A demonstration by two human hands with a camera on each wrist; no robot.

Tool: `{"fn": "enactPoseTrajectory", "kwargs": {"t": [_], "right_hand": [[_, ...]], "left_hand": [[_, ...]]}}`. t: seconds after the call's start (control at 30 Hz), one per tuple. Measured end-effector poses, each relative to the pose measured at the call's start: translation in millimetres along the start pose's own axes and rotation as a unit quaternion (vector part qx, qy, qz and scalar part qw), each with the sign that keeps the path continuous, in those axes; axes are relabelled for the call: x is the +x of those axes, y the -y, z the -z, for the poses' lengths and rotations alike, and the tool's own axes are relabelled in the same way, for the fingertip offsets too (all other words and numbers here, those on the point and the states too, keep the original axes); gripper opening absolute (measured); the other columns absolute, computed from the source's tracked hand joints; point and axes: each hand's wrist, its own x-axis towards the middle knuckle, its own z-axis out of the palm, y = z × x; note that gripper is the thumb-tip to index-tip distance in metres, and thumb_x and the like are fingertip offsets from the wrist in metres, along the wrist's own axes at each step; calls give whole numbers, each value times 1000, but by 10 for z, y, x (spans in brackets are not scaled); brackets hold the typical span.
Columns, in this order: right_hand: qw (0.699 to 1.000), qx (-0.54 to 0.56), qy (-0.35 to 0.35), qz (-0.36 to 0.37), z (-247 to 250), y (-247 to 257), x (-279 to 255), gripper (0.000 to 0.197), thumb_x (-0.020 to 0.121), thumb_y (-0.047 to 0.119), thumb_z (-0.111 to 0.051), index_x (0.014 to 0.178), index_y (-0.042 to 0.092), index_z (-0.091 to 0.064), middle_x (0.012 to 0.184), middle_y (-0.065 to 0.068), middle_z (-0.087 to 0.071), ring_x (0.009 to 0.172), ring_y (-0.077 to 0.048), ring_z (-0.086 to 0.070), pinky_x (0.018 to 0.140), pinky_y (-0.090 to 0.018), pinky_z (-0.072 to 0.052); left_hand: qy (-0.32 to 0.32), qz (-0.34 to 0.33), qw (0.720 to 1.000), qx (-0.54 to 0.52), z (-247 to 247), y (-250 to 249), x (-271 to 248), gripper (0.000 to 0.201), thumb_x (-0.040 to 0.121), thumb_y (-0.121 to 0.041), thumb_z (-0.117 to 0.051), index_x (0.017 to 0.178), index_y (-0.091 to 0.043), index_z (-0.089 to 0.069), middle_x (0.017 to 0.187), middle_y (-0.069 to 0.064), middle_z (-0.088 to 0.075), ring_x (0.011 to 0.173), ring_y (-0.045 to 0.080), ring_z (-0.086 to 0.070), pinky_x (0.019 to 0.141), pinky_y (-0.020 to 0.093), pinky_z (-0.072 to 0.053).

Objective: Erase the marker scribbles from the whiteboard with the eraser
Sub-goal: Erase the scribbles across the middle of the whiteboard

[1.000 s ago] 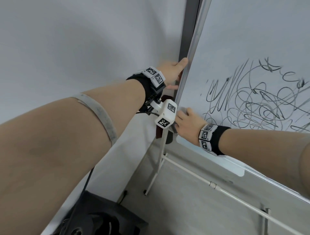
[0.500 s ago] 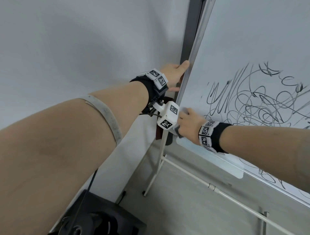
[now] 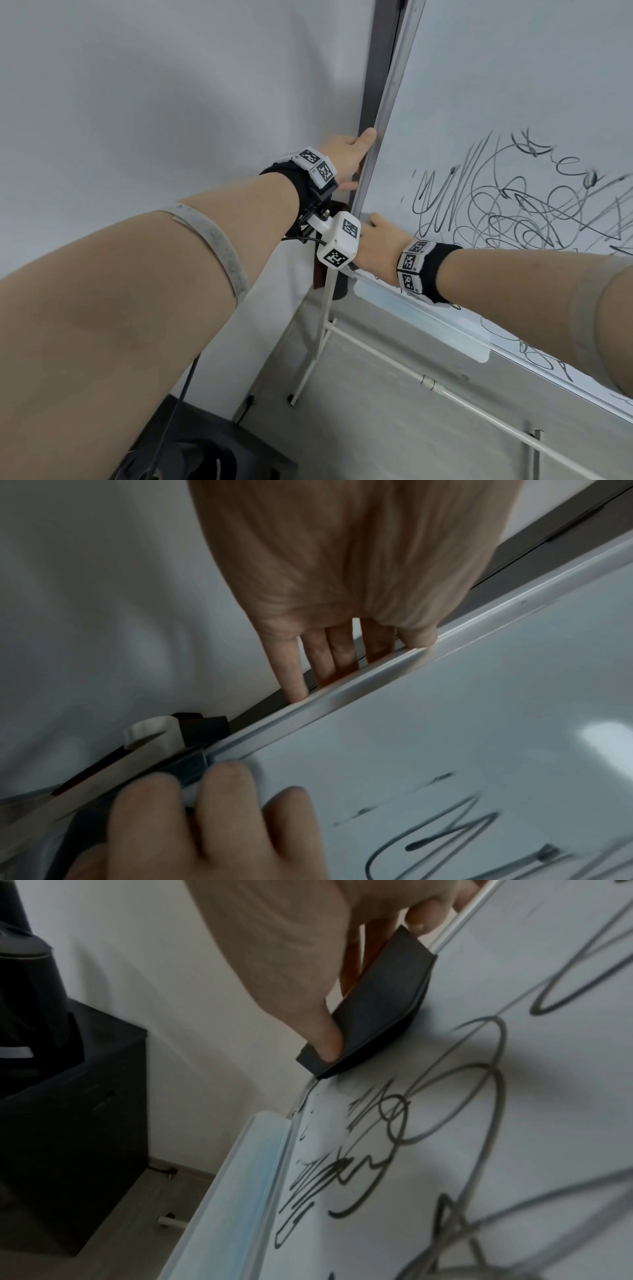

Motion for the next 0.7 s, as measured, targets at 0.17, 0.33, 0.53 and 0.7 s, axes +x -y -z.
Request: {"fn": "enactPoseTrajectory", "kwargs": {"t": [0.17,0.33,0.53,0.7], "right_hand": [[998,3,62,8,-59,111,38,29,99,30,-52,126,24,-60,141,1,-43,128,-23,-33,93,-35,-28],[1000,-2,3,-21,-152,-11,-101,34,95,30,-54,129,26,-58,142,-4,-40,129,-27,-31,98,-40,-30],[987,-40,-127,-89,-145,-339,-498,32,87,24,-54,117,24,-64,122,-8,-50,111,-32,-42,86,-44,-36],[943,-71,-280,-167,18,-1006,-1057,33,77,16,-56,105,25,-71,96,-11,-53,87,-30,-48,71,-39,-33]], "left_hand": [[10,8,1000,9,14,18,7,59,97,-55,-46,116,0,-61,123,19,-64,111,26,-64,80,36,-61],[3,10,1000,22,25,-9,-18,43,97,-55,-44,103,-14,-56,104,15,-62,112,28,-64,77,33,-61],[-7,13,1000,24,-35,-31,-157,53,95,-59,-44,104,-11,-63,103,14,-66,107,27,-67,86,40,-59],[-31,24,997,63,-82,-105,-144,54,89,-67,-43,83,-16,-60,108,18,-67,105,34,-66,92,49,-55]]}}
